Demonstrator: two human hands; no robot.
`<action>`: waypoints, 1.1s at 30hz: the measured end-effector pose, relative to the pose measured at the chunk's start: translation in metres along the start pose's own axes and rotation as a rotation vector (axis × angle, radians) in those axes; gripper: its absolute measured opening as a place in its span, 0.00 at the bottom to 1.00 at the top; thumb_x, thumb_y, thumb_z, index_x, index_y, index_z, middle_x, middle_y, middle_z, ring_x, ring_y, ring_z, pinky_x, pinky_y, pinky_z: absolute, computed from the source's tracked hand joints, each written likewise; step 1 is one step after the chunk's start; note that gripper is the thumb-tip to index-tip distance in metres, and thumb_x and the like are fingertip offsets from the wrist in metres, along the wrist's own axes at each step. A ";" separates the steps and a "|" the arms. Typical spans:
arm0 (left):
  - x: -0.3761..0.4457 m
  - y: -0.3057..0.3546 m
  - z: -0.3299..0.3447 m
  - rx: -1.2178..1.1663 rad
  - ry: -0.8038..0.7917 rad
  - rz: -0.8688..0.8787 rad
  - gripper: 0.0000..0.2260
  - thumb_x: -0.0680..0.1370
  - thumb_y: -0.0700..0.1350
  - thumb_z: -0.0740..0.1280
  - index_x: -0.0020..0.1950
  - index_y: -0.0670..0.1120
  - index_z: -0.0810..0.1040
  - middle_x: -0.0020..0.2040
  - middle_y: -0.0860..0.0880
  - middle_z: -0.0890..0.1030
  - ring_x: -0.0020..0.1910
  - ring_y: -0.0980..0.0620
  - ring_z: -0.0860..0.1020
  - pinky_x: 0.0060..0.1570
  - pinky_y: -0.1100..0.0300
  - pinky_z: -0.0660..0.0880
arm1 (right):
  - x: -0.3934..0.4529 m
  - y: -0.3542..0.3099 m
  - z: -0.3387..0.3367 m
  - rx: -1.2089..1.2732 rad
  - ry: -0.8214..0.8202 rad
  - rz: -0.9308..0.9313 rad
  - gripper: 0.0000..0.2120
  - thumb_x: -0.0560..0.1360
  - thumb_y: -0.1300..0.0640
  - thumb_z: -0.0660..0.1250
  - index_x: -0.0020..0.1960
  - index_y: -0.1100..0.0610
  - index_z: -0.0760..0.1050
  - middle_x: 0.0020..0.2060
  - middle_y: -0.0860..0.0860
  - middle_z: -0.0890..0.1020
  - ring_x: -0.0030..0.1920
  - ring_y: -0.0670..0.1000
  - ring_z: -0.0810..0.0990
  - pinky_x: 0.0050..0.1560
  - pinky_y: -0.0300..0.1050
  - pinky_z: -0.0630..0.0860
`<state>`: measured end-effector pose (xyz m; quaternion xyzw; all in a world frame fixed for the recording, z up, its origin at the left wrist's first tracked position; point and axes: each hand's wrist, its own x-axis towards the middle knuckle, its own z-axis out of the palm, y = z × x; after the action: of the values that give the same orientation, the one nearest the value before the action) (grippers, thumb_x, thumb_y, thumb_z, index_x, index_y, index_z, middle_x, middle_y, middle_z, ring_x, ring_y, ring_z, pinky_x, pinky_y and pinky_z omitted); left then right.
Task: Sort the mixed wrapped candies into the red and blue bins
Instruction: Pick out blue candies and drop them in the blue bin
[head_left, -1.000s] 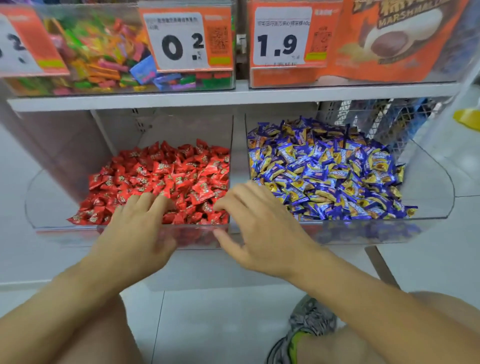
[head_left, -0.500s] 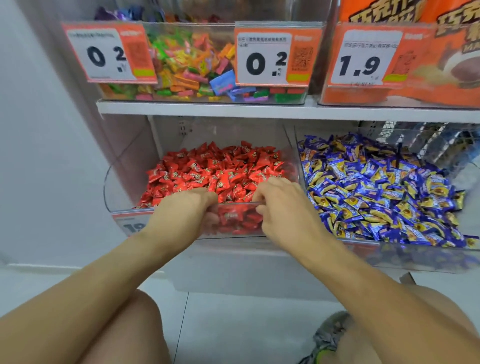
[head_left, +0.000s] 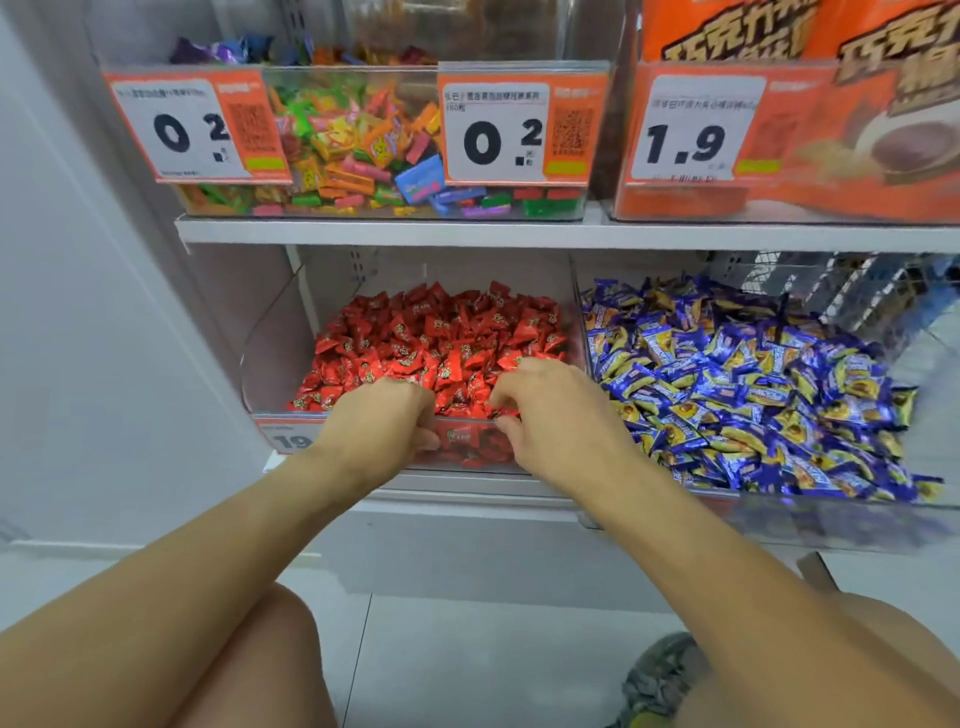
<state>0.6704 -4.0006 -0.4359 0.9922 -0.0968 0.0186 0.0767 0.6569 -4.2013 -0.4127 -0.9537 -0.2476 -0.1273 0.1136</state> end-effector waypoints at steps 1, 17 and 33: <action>-0.001 0.002 -0.001 0.031 -0.005 -0.001 0.08 0.73 0.51 0.73 0.42 0.50 0.77 0.39 0.51 0.78 0.40 0.47 0.77 0.36 0.55 0.69 | -0.004 0.005 -0.006 0.090 0.040 -0.047 0.09 0.76 0.55 0.71 0.56 0.52 0.80 0.51 0.49 0.79 0.54 0.53 0.76 0.58 0.49 0.72; -0.012 0.187 0.055 -0.091 0.302 0.582 0.06 0.74 0.44 0.69 0.46 0.44 0.76 0.41 0.45 0.77 0.41 0.43 0.77 0.35 0.52 0.74 | -0.165 0.185 -0.061 0.200 -0.137 0.414 0.13 0.68 0.58 0.79 0.38 0.46 0.76 0.38 0.43 0.80 0.41 0.40 0.77 0.43 0.41 0.71; 0.048 0.187 0.035 -0.217 0.384 0.393 0.11 0.77 0.42 0.71 0.55 0.45 0.72 0.46 0.45 0.77 0.42 0.41 0.76 0.37 0.49 0.73 | -0.112 0.208 -0.046 0.256 0.311 0.311 0.10 0.71 0.66 0.75 0.49 0.54 0.82 0.41 0.40 0.72 0.47 0.51 0.79 0.56 0.55 0.78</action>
<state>0.6814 -4.1962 -0.4402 0.9187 -0.2720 0.2100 0.1945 0.6581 -4.4408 -0.4347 -0.9271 -0.0914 -0.2212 0.2884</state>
